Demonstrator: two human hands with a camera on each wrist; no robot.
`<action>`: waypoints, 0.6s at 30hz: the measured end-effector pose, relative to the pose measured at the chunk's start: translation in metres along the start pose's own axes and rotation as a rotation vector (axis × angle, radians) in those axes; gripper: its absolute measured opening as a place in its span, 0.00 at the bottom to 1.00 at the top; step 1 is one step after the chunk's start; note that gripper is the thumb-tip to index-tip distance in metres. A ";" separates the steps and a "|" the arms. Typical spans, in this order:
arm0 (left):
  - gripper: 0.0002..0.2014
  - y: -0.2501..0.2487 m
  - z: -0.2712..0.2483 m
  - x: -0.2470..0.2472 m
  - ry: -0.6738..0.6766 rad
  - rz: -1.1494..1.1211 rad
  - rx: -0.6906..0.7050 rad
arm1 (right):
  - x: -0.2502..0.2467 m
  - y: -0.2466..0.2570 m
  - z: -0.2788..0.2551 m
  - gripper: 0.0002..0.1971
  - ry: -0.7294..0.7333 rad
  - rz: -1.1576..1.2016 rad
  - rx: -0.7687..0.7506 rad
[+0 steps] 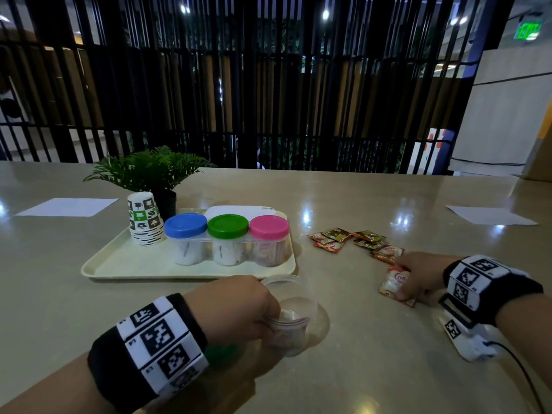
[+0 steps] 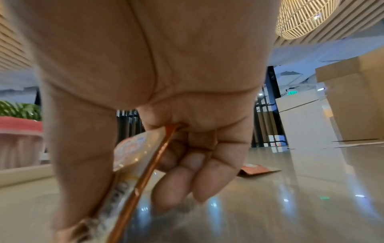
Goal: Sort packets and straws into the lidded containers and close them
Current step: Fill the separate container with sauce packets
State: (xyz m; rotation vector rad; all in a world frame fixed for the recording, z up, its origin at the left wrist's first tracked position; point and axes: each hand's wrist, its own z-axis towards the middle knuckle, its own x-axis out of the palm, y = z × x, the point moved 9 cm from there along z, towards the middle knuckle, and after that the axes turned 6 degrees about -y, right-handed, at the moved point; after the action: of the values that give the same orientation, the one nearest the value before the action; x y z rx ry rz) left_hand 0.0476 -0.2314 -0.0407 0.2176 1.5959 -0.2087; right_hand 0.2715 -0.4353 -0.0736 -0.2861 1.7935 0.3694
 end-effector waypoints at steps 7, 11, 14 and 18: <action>0.13 0.001 0.001 0.002 0.006 -0.006 -0.001 | -0.041 0.081 -0.038 0.02 -0.100 0.326 -0.326; 0.12 0.002 0.002 0.003 0.003 0.003 -0.002 | -0.072 0.141 -0.085 0.02 -0.209 0.652 -0.531; 0.12 0.001 0.001 0.003 0.007 -0.008 -0.001 | -0.072 0.174 -0.105 0.02 -0.280 0.623 -0.640; 0.12 0.003 0.000 0.003 -0.002 0.019 -0.003 | -0.043 0.200 -0.110 0.10 -0.308 0.346 -0.705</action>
State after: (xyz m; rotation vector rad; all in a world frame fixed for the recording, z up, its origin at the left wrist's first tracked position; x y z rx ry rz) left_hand 0.0486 -0.2290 -0.0440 0.2305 1.5913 -0.1921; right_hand 0.1076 -0.2952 0.0128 -0.3820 1.3535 1.2302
